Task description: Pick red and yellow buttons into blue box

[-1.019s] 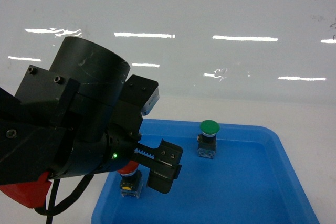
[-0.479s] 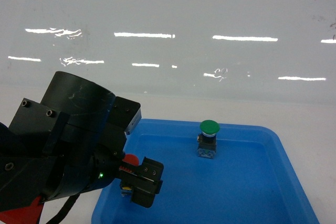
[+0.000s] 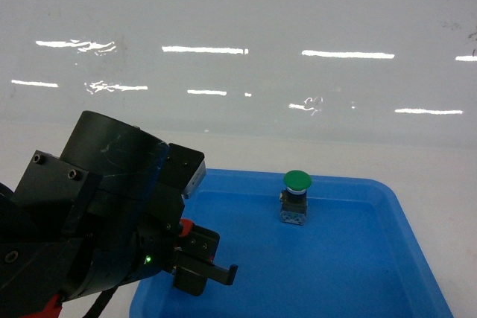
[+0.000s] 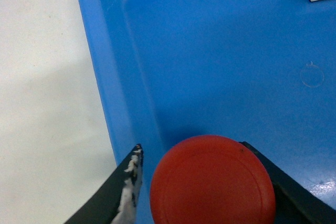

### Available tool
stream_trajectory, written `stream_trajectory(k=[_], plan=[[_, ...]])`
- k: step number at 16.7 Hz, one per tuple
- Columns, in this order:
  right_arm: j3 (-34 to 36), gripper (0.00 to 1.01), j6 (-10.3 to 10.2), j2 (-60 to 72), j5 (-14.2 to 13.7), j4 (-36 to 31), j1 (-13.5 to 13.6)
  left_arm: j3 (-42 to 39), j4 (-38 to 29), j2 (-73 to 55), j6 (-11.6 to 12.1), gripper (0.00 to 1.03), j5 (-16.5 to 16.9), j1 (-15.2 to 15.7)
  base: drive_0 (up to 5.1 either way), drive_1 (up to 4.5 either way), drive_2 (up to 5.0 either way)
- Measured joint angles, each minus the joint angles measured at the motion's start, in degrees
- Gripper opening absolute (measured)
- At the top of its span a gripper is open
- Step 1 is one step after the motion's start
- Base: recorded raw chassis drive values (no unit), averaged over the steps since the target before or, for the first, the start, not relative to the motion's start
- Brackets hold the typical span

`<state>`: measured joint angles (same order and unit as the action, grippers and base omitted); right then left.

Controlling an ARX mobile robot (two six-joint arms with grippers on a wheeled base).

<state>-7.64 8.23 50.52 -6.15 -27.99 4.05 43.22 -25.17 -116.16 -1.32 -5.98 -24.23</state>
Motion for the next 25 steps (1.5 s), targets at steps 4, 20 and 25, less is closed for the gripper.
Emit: stream_trajectory(k=[4, 20, 25], plan=[[0.0, 0.3, 0.0, 0.0, 0.0, 0.0, 0.0, -1.03, -2.67, -0.11, -0.22, 0.25, 0.24, -0.26, 0.0, 0.0, 0.0], [0.0, 0.3, 0.0, 0.0, -0.02, 0.0, 0.0, -18.8, -13.77, 31.95, -3.43, 0.25, 2.47, 8.87, 0.0, 0.0, 0.0], [0.0, 0.3, 0.0, 0.0, -0.02, 0.0, 0.0, -31.06, -7.85, 58.36, -3.85, 0.25, 3.17, 13.07, 0.0, 0.0, 0.0]])
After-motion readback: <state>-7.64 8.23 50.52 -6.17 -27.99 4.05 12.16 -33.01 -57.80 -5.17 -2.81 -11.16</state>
